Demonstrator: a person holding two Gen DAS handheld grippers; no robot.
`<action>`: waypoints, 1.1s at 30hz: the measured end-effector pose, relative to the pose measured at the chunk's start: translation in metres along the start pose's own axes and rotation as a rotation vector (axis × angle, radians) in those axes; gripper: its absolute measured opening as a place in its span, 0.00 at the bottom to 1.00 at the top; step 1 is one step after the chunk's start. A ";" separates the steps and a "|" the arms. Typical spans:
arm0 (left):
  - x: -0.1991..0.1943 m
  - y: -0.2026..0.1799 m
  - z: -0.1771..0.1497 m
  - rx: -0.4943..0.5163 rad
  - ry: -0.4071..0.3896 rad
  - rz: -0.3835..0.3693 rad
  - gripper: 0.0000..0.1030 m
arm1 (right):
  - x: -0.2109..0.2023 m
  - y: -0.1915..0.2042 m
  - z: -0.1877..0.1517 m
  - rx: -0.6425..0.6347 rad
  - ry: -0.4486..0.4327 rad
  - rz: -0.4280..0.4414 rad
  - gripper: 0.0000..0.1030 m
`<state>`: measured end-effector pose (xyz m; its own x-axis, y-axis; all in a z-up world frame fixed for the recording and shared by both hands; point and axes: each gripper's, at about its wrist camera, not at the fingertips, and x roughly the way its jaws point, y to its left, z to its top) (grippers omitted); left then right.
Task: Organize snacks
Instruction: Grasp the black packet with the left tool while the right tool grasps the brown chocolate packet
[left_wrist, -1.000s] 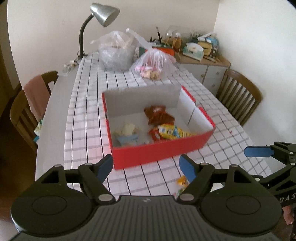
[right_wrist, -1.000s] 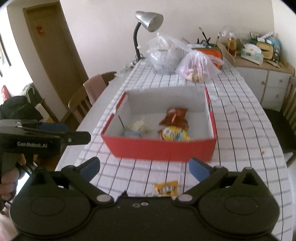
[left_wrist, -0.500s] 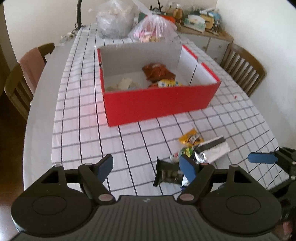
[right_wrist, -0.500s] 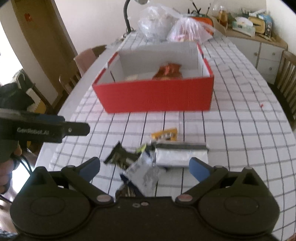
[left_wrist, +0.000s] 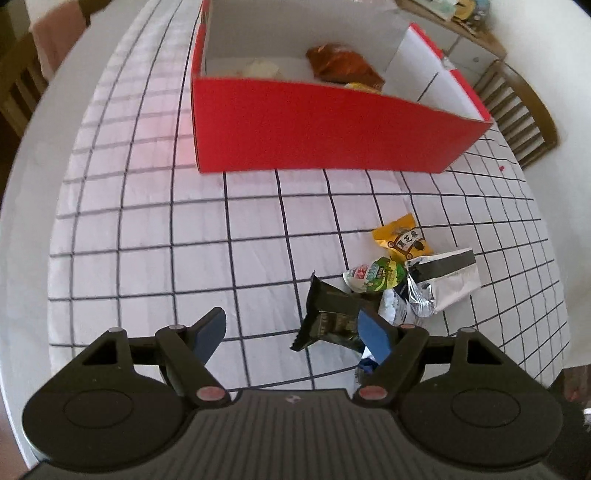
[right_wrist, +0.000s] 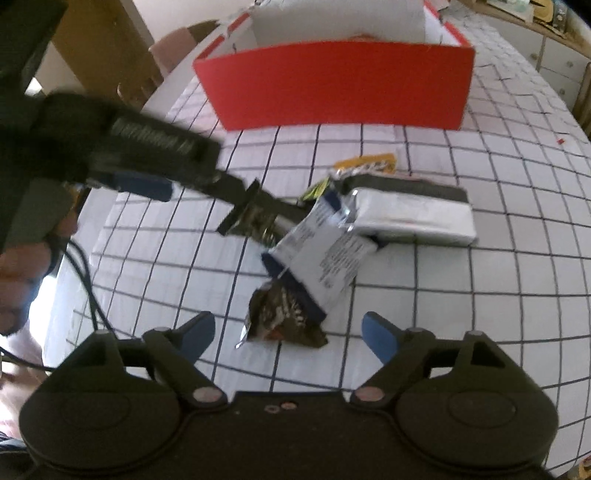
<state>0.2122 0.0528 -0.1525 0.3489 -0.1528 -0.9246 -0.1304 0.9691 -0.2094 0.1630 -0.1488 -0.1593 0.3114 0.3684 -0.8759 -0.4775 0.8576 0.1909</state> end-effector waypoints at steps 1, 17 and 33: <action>0.003 0.000 0.000 -0.005 0.008 -0.004 0.76 | 0.002 0.001 -0.001 -0.002 0.008 0.002 0.80; 0.032 -0.010 0.008 -0.069 0.078 -0.069 0.71 | 0.021 0.018 0.003 -0.041 0.038 0.040 0.65; 0.037 -0.010 0.004 -0.078 0.085 -0.091 0.41 | 0.030 0.015 -0.001 -0.055 0.036 -0.003 0.36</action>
<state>0.2303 0.0386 -0.1831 0.2831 -0.2581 -0.9237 -0.1749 0.9331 -0.3143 0.1640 -0.1249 -0.1827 0.2837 0.3517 -0.8921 -0.5210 0.8376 0.1645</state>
